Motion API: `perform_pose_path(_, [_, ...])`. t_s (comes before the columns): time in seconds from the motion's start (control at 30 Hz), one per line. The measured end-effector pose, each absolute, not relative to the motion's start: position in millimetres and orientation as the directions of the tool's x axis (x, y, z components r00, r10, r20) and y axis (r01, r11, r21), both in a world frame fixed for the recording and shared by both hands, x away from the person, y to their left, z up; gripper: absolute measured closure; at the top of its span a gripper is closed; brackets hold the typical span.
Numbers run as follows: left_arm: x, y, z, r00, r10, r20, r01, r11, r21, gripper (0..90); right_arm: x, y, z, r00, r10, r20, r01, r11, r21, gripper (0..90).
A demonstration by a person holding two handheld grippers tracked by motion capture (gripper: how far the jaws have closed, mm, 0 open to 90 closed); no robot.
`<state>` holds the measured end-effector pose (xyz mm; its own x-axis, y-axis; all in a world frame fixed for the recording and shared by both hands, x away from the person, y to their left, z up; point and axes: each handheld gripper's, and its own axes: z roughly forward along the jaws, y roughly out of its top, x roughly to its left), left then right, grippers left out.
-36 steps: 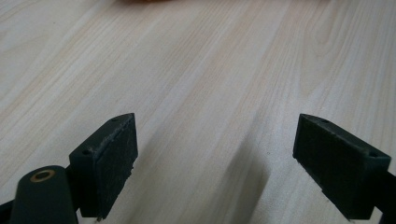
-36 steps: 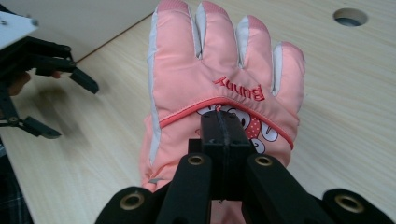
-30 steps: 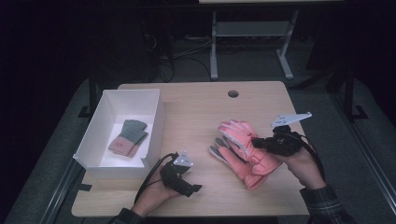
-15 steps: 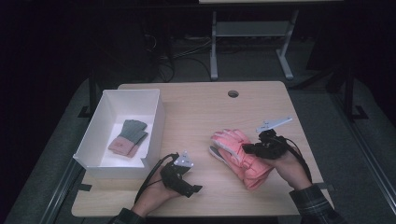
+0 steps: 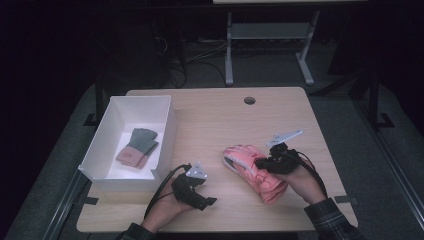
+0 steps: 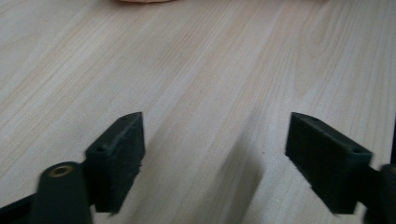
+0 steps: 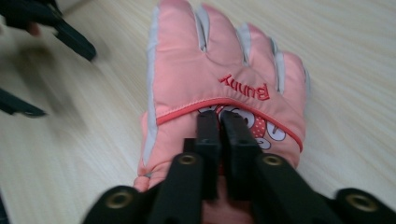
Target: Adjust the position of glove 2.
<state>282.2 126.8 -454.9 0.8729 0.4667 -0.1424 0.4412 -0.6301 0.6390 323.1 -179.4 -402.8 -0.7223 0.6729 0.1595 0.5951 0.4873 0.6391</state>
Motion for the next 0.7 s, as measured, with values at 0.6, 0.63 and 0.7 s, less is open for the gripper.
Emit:
perform_pose_path(0.6, [279.1, 127.4, -441.4, 0.879, 0.443, -0.177, 0.449, -0.644, 0.619, 89.7, 309.9, -263.1, -394.3, -0.676, 0.725, 0.13, 0.531, 0.358, 0.768, 90.0])
perform_pose_path(0.63, [279.8, 126.7, -440.6, 0.885, 0.433, -0.168, 0.438, -0.657, 0.613, 89.7, 308.0, -270.4, -398.1, -0.666, 0.734, 0.135, 0.54, 0.35, 0.766, 90.0])
perform_pose_path(0.7, [280.6, 122.6, -439.8, 0.885, 0.431, -0.175, 0.439, -0.648, 0.622, 89.7, 304.3, -281.0, -405.0, -0.65, 0.746, 0.142, 0.559, 0.343, 0.755, 90.0])
